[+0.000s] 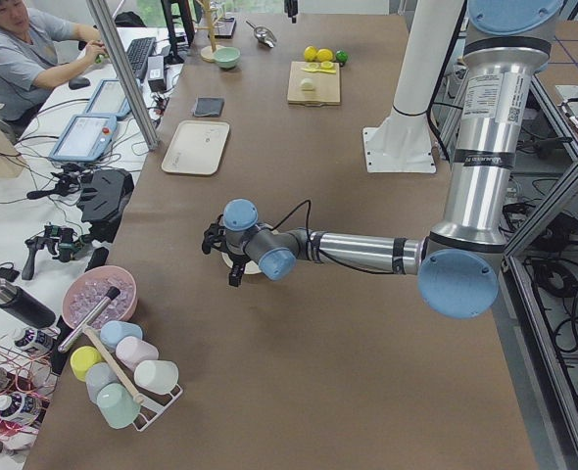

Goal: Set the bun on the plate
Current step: 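Reach the left gripper to the rim of the white plate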

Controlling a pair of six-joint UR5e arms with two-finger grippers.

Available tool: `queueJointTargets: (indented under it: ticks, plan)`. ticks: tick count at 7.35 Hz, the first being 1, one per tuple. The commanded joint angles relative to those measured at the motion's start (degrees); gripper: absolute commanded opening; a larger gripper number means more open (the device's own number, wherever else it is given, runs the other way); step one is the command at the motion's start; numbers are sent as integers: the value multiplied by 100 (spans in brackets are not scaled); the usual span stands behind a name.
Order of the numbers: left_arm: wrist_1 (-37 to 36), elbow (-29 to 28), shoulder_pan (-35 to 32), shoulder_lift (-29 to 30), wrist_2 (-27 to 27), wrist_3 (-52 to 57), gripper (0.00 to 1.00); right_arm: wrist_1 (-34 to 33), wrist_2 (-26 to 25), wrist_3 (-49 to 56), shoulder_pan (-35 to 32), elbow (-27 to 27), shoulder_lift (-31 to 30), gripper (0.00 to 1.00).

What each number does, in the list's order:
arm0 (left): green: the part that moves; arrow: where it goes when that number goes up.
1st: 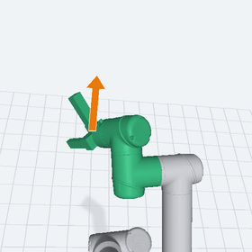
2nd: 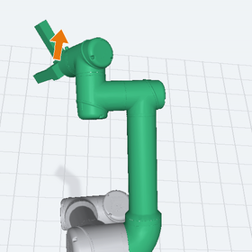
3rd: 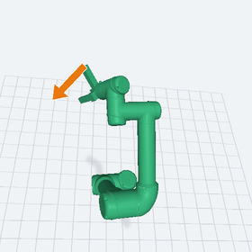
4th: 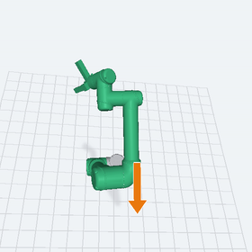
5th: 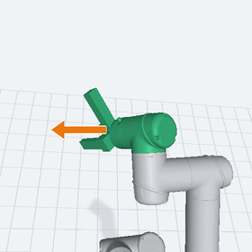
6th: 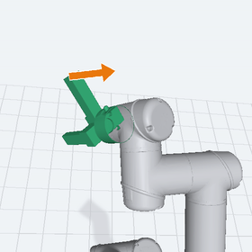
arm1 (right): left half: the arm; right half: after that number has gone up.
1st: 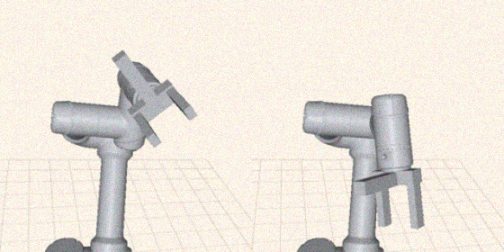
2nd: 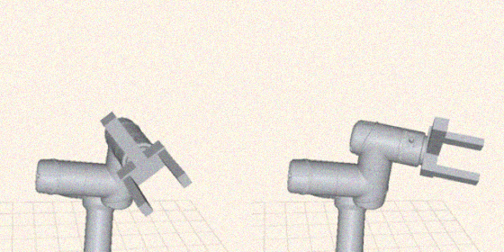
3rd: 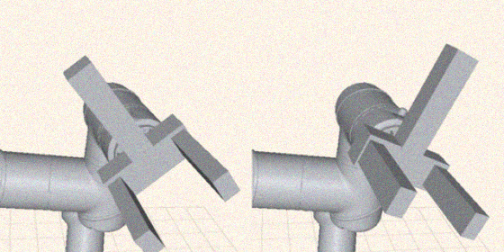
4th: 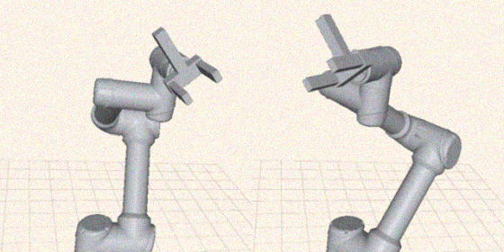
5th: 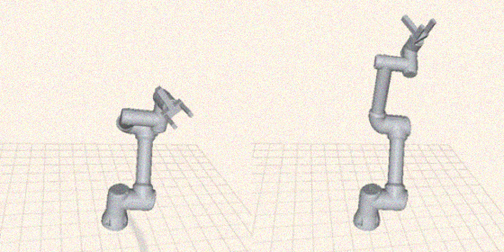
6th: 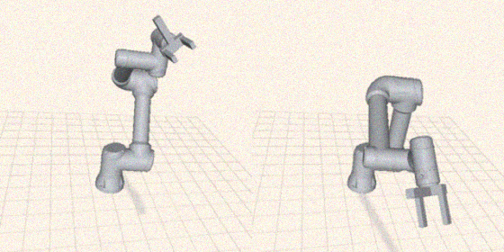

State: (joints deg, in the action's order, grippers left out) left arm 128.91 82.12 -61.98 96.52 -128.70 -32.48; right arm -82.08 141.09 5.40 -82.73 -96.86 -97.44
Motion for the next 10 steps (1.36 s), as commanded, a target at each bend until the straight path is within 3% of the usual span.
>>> queueJointTargets:
  ticks: [1,2,4,5,6,9,10]
  plan:
    - [55,-118,194,77,142,-135,97,43,42,13,90,0,-3,98]
    - [55,-126,273,77,213,-162,93,156,33,5,125,0,-3,98]
    - [37,-126,519,121,275,-467,64,149,51,-22,143,0,-3,99]
    - [37,-118,555,121,371,-496,24,157,42,-30,143,-9,-3,99]
    - [29,-118,555,121,372,-505,0,157,33,-30,143,-9,-3,99]
    - [-42,179,468,226,276,-662,0,175,33,-312,170,-96,41,99]
    - [-129,529,398,227,-73,-967,0,175,-2,-329,196,-149,58,99]
